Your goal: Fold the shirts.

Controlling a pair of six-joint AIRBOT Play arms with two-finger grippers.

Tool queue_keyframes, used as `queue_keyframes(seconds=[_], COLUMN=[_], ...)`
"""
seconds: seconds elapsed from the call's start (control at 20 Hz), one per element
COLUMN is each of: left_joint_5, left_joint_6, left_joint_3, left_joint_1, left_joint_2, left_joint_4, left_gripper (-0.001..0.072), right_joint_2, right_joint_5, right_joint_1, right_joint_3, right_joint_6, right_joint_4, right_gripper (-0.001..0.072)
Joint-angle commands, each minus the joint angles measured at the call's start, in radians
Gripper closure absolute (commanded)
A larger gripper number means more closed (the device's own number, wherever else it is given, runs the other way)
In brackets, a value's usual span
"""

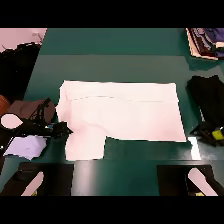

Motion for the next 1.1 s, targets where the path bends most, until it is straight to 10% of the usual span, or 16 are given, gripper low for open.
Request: queue_keyframes(seconds=[0.0,0.15,0.6,1.05], left_joint_5=[0.000,0.000,-0.037,-0.415], left_joint_6=[0.003,0.003,0.002,-0.116], left_joint_3=[0.011,0.011,0.055,0.146], left_joint_1=[0.000,0.000,0.000,0.000], left_joint_2=[0.001,0.001,0.001,0.242], left_joint_4=[-0.002,-0.002,0.066,0.206], left_gripper=[0.0683,0.0683,0.0685,0.0684], right_joint_2=[0.014,-0.048,-0.098,0.199], right_joint_5=[-0.069,-0.161,-0.235,0.079], right_joint_1=[-0.091,-0.023,0.188,0.285], right_joint_3=[-0.190,-0.219,-0.087,-0.004], right_joint_6=[0.000,0.000,-0.001,-0.016], right_joint_4=[0.100,0.157,0.160,-0.032], right_gripper=[0.0161,0.0164,0.0700,0.0698])
